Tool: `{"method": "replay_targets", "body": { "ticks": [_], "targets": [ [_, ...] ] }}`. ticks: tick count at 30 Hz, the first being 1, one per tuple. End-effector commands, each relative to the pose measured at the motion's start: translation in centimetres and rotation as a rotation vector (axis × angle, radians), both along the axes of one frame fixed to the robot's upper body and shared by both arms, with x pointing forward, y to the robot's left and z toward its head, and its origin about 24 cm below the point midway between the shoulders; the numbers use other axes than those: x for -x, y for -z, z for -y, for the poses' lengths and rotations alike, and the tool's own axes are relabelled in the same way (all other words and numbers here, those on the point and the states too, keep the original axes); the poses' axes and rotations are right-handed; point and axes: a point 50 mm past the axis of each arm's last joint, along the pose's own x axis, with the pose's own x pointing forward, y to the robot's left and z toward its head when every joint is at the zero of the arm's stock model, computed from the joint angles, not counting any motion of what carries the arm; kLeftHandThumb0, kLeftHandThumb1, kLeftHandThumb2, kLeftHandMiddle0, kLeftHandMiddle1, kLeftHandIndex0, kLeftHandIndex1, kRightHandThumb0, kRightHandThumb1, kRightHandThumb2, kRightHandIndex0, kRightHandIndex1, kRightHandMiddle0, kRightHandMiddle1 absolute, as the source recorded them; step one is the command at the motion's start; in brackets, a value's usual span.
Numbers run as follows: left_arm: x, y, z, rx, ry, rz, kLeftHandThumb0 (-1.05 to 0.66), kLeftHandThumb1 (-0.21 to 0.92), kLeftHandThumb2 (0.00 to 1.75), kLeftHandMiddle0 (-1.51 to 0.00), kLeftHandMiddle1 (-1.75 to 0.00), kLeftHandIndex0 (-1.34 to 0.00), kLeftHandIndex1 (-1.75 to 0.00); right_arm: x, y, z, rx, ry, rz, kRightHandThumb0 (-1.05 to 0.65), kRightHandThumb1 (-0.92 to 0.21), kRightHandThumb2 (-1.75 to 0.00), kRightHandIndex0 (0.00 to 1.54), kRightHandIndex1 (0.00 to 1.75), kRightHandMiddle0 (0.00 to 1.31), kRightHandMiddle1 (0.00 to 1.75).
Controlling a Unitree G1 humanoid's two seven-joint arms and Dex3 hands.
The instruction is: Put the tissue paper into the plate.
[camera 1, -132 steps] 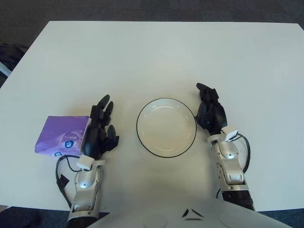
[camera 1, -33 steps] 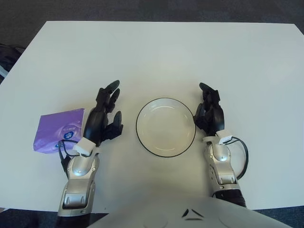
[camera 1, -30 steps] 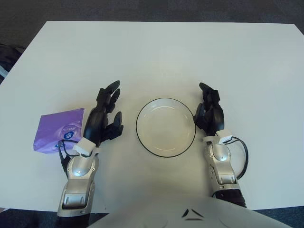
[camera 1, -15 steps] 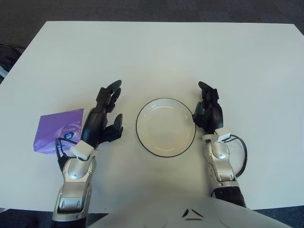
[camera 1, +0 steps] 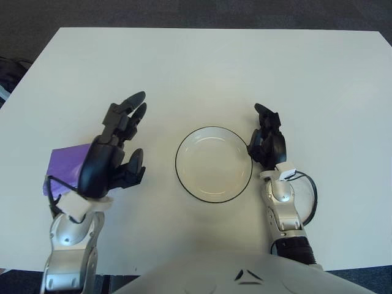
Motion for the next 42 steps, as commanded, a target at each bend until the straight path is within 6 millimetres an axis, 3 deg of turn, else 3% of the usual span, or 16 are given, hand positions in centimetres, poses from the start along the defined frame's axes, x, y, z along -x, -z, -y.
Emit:
{"method": "replay_targets", "body": {
  "ticks": [1,6,10,17,24,27,35,42],
  "targets": [
    [0.7,-1.0,-1.6,-0.186,-0.093,-0.002,-0.80,0.92,0.72,-0.25,0.00,0.00,-0.41,2.5,6.4,0.4,0.003,0.008,-0.353,-0.58,-0.92,-0.82,0.35,0.10,0.00,0.81],
    [0.9,-2.8,-4.2,-0.401,-0.225,0.051,-0.84,0.92,0.73,-0.25,0.00,0.00,-0.39,2.3,6.6,0.5,0.003,0.006,-0.359,-0.59,-0.92,-0.82,0.35,0.11,0.00,0.82],
    [1.2,-3.5,-4.5,-0.492,-0.275,0.101,-0.88,0.92,0.76,-0.27,-0.01,0.00,-0.42,2.3,6.8,0.5,0.003,0.004,-0.362,-0.59,-0.92,-0.82,0.35,0.11,0.00,0.82],
    [2.3,-6.2,-5.3,-0.824,-0.434,0.243,-0.96,0.92,0.82,-0.29,-0.02,0.00,-0.53,2.1,7.2,0.4,0.006,-0.001,-0.377,-0.60,-0.92,-0.82,0.34,0.11,0.00,0.81],
    [2.7,-6.8,-6.1,-0.967,-0.514,0.291,-0.97,0.92,0.83,-0.31,-0.03,0.00,-0.66,2.0,7.4,0.4,0.012,-0.005,-0.388,-0.61,-0.92,-0.81,0.34,0.11,0.00,0.82],
    [2.3,-7.7,-7.4,-1.025,-0.505,0.270,-0.97,0.92,0.83,-0.32,-0.03,0.00,-0.71,2.0,7.4,0.3,0.015,-0.007,-0.392,-0.62,-0.92,-0.81,0.34,0.11,0.00,0.83],
    [0.2,-11.7,-9.0,-1.162,-0.363,0.108,-0.95,0.92,0.73,-0.22,-0.01,0.00,-0.49,1.9,7.5,0.2,0.016,-0.011,-0.399,-0.62,-0.92,-0.80,0.34,0.12,0.00,0.83],
    [-1.1,-10.7,-9.7,-1.227,-0.269,-0.022,-0.96,0.92,0.61,-0.07,-0.01,0.00,-0.19,1.8,7.5,0.3,0.021,-0.015,-0.401,-0.63,-0.92,-0.80,0.33,0.12,0.00,0.83]
  ]
}}
